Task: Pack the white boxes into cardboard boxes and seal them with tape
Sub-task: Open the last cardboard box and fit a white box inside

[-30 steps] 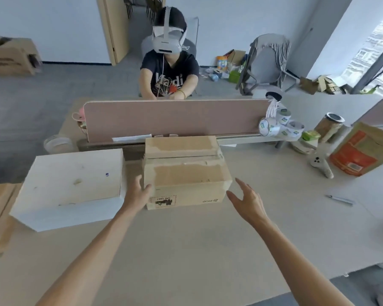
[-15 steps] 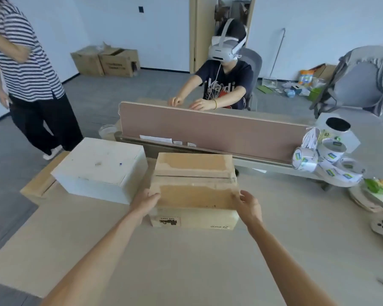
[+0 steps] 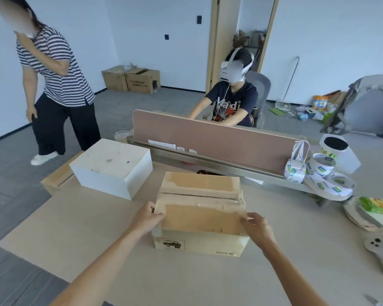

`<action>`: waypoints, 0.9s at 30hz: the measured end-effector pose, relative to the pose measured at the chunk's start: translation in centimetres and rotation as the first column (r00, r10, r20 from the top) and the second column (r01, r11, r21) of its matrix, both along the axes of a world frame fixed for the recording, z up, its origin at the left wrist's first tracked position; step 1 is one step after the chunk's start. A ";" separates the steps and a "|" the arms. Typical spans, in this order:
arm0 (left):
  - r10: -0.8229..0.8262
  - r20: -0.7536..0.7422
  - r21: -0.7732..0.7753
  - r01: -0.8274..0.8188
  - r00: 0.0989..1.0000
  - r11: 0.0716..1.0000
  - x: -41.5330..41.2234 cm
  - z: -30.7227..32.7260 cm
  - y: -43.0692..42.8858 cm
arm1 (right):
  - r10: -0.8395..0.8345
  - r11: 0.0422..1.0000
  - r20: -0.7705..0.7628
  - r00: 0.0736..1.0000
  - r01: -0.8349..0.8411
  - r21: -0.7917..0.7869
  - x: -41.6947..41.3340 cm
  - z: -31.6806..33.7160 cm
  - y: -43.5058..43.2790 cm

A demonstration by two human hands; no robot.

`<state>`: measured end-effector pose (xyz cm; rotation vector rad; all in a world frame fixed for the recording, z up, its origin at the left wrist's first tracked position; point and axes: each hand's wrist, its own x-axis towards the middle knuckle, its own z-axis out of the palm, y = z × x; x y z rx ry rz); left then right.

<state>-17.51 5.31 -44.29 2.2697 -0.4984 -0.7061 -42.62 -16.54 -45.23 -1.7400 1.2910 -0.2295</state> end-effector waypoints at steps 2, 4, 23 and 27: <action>-0.043 -0.041 -0.007 0.043 0.998 0.999 -0.5 -0.3 0.2 | -0.073 0.997 0.020 0.997 0.073 -0.015 -1.2 0.4 1.0; -0.107 -0.056 -0.001 0.107 0.993 0.994 -1.0 -0.7 0.5 | -0.130 0.991 0.001 0.992 0.130 -0.012 -2.8 1.0 2.2; -0.521 -0.342 -0.279 0.445 0.782 0.851 -4.5 4.3 4.9 | 0.025 0.952 0.079 0.997 -0.048 0.303 -14.2 5.7 6.7; -0.660 -0.144 -0.020 0.665 0.737 0.747 -5.8 2.9 5.3 | 0.298 0.954 -0.251 0.921 -0.299 0.036 -12.9 4.4 8.1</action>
